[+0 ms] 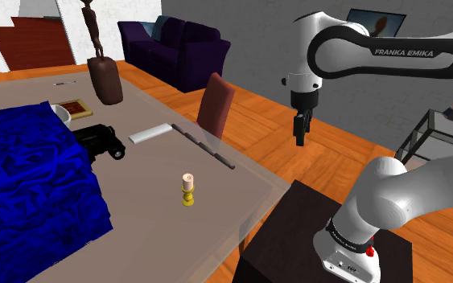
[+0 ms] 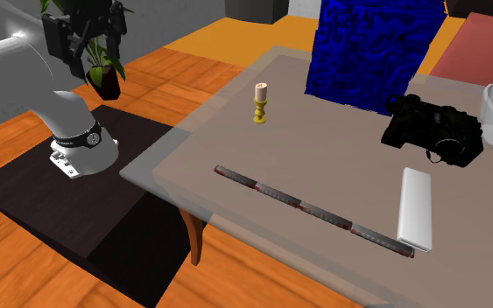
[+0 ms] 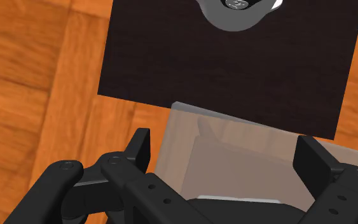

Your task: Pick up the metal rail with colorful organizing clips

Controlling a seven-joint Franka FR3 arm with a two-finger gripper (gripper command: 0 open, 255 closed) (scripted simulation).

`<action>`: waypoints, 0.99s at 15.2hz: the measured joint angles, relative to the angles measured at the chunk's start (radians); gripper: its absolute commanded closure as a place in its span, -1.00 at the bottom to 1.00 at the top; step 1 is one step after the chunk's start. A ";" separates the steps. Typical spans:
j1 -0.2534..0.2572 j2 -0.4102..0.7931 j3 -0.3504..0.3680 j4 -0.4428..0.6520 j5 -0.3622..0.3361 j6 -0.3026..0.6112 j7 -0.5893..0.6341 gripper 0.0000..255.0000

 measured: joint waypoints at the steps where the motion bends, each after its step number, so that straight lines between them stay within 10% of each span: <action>1: 0.000 0.000 0.000 0.000 0.000 0.000 0.000 -1.00; 15: -0.013 0.378 0.041 0.029 0.035 0.474 0.133 -1.00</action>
